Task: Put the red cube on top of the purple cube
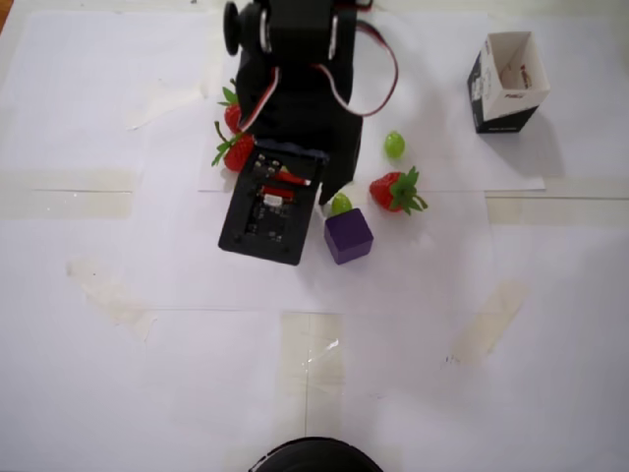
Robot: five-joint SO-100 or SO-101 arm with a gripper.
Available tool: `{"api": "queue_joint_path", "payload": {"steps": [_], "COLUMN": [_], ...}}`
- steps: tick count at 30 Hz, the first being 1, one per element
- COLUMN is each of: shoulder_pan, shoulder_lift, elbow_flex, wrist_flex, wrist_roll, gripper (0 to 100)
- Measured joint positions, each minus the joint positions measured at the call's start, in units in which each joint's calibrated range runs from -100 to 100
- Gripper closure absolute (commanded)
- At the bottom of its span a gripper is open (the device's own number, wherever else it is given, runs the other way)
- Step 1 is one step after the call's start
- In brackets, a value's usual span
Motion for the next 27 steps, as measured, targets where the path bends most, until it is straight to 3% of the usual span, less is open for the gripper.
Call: {"api": "queue_joint_path", "payload": {"steps": [6,14,27], "shoulder_pan": [0.7,2.5,2.4], "shoulder_lift": [0.4,0.4,-2.4], "elbow_flex": [-0.7,-0.7,-0.6], "wrist_flex": [0.0,0.0,5.7], "wrist_roll": [1.6,2.7,5.6], "gripper": [77,94,97]}}
